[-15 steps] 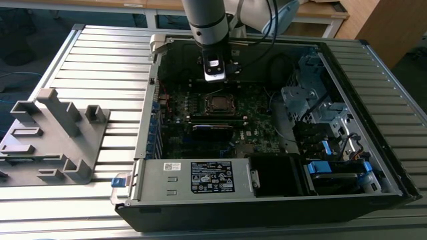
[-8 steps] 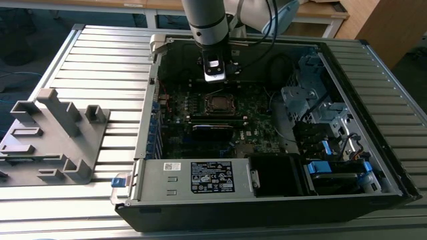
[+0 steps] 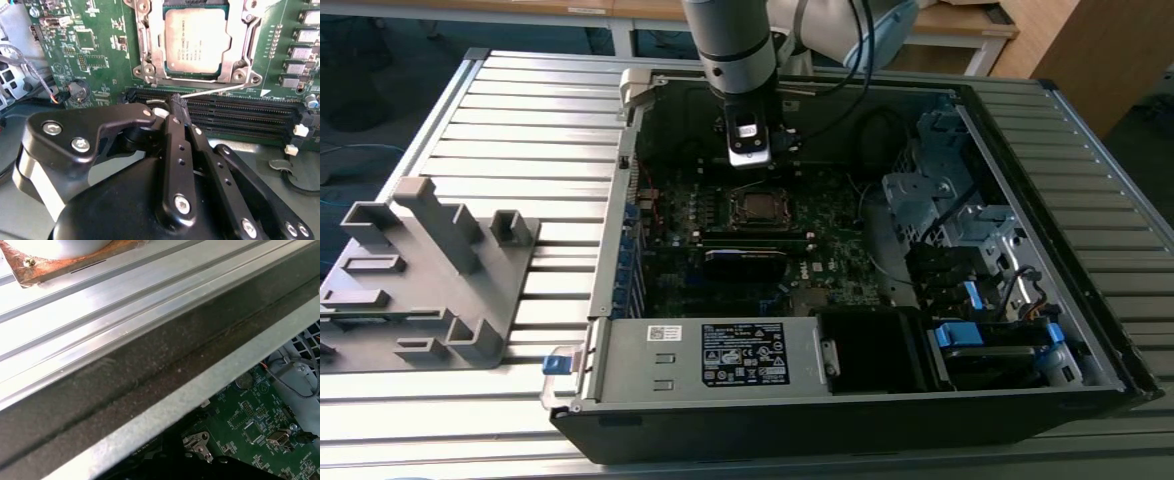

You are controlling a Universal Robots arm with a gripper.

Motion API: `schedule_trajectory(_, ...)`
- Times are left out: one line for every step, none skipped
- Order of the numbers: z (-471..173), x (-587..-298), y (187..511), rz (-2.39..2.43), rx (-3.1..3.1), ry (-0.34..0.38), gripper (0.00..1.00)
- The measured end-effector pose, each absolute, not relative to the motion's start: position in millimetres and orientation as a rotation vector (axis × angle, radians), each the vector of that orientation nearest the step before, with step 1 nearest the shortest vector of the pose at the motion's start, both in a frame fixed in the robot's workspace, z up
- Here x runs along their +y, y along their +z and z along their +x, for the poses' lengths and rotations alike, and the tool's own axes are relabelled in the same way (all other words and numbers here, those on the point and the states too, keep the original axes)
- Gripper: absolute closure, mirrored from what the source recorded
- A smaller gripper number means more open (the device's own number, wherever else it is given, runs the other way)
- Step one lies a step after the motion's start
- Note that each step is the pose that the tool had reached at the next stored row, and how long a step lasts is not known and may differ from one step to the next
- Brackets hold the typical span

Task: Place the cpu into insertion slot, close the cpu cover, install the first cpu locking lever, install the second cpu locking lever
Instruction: 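Install the first cpu locking lever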

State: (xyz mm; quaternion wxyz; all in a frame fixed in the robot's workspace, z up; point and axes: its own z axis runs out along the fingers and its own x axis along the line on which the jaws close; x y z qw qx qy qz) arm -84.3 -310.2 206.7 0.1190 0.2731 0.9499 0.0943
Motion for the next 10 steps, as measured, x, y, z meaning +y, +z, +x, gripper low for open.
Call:
schedule_trajectory(-84.3, -310.1, 206.7, 0.799, 2.777, 0.276, 0.89)
schedule_trajectory(-84.2, -310.1, 206.6, 0.799, 2.777, 0.276, 0.89)
schedule_trajectory(-84.2, -310.1, 206.5, 0.799, 2.777, 0.276, 0.89)
schedule_trajectory(-84.1, -310.0, 205.6, 0.799, 2.777, 0.277, 0.89)
schedule_trajectory(-84.0, -310.1, 204.5, 0.799, 2.777, 0.276, 0.89)
schedule_trajectory(-83.9, -310.1, 204.0, 0.798, 2.777, 0.274, 0.89)
schedule_trajectory(-83.9, -310.1, 204.0, 0.799, 2.777, 0.274, 0.89)
schedule_trajectory(-83.9, -310.1, 203.9, 0.798, 2.777, 0.274, 0.89)
schedule_trajectory(-83.9, -310.1, 203.9, 0.798, 2.777, 0.274, 0.89)
schedule_trajectory(-83.3, -310.1, 203.8, 0.798, 2.777, 0.274, 0.89)
